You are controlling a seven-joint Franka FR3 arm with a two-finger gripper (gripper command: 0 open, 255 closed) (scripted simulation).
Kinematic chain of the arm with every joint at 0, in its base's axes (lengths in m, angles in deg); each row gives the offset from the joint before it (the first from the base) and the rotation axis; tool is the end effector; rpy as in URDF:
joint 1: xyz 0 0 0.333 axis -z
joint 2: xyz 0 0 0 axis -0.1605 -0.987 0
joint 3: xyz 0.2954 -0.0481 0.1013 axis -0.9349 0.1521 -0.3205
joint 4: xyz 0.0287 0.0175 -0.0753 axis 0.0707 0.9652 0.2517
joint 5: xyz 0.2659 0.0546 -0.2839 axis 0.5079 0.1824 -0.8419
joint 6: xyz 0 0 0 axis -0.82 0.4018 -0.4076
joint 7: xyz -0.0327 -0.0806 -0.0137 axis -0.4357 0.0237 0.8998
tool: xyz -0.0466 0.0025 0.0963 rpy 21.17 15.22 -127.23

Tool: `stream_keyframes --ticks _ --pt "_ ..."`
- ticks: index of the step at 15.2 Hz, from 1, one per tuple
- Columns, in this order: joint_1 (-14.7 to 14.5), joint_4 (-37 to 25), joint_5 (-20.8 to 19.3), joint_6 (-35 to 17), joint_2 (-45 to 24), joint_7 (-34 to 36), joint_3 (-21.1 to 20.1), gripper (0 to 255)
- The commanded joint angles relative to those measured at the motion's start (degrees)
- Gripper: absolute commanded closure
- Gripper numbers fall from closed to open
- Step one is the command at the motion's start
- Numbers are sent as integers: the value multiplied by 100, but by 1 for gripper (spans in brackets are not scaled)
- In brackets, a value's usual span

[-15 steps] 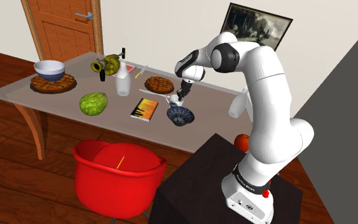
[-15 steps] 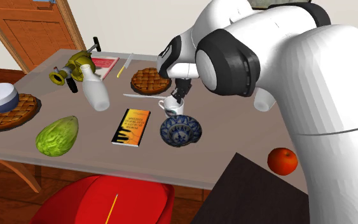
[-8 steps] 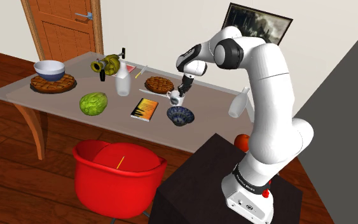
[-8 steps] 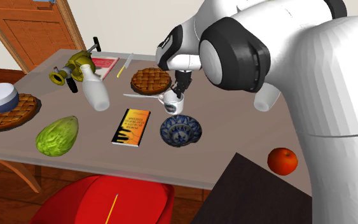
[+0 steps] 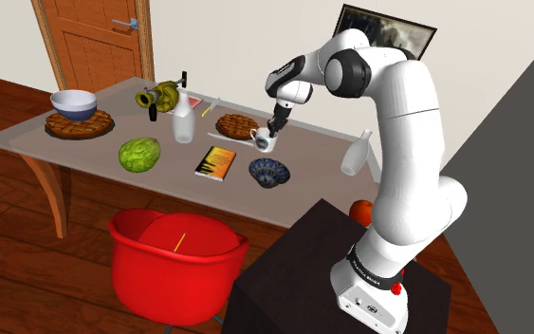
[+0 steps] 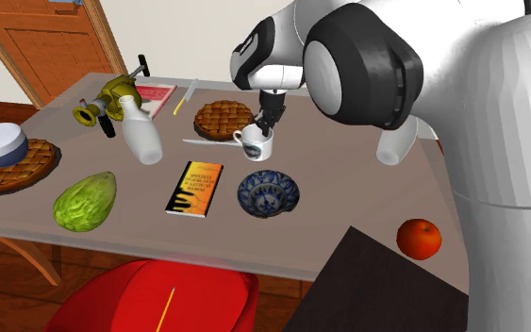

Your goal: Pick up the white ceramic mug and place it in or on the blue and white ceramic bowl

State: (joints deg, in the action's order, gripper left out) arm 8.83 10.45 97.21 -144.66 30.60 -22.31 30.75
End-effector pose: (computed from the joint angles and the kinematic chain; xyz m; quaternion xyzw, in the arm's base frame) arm 0.6070 -0.3585 0.2373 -0.9978 0.0391 -0.0477 0.0256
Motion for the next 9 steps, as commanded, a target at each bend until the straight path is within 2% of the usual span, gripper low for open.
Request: stream_keyframes --ticks 1,9 --pt "-14 -6 -34 103 97 26 27 255" --pt "-68 -78 -168 512 444 137 123 255"
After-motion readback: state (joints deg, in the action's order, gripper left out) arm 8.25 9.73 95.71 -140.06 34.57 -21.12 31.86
